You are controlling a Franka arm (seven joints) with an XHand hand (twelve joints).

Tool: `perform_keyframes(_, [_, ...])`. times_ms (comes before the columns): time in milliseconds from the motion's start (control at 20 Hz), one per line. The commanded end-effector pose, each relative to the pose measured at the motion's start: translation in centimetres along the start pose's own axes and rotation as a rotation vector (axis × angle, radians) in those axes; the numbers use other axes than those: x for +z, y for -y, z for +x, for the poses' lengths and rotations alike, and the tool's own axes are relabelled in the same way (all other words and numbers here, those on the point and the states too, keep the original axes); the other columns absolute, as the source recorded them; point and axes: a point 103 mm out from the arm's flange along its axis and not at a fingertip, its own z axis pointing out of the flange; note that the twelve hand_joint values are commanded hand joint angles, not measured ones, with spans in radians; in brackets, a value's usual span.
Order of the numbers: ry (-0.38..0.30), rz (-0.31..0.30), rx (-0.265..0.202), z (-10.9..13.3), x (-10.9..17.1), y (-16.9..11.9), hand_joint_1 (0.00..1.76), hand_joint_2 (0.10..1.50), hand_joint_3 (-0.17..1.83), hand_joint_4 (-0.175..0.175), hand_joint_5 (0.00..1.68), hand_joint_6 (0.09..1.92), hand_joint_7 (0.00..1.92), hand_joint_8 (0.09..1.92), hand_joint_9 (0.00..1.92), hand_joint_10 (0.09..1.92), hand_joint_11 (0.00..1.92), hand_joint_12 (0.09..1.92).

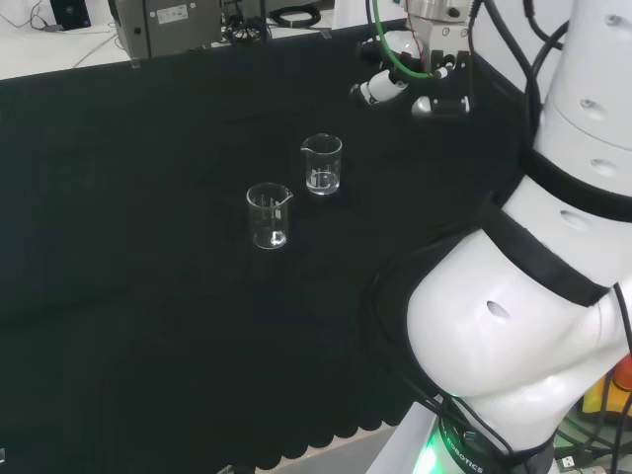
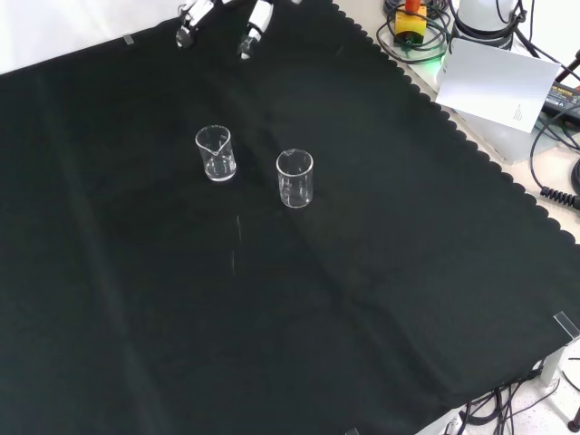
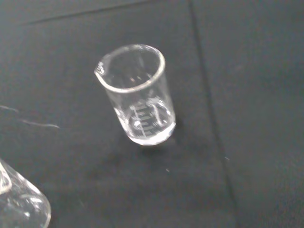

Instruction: Pick up the beaker on the right.

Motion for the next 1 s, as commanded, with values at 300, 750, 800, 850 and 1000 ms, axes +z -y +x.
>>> perform_keyframes(300, [-0.225, 0.010, -0.128, -2.4, 9.5, -7.5, 0.75, 0.99, -0.17, 0.006, 0.34, 0.09, 0.16, 0.57, 0.36, 0.64, 0.15, 1.39])
perform_keyframes(750, [-0.333, 0.034, -0.238, -3.3, 12.0, -7.8, 0.75, 0.94, -0.17, 0.013, 0.27, 0.09, 0.10, 0.54, 0.31, 0.62, 0.11, 1.39])
perform_keyframes(800, [-0.344, 0.032, -0.244, -3.4, 12.3, -7.8, 0.75, 0.94, -0.17, 0.013, 0.27, 0.09, 0.10, 0.54, 0.31, 0.62, 0.11, 1.39])
perform_keyframes(850, [-0.344, 0.031, -0.250, -3.4, 12.6, -7.9, 0.76, 0.93, -0.17, 0.013, 0.26, 0.09, 0.11, 0.54, 0.32, 0.63, 0.11, 1.39])
perform_keyframes(1000, [-0.343, 0.044, -0.265, -3.2, 13.4, -8.2, 0.77, 0.93, -0.17, 0.013, 0.27, 0.09, 0.11, 0.54, 0.33, 0.62, 0.11, 1.40])
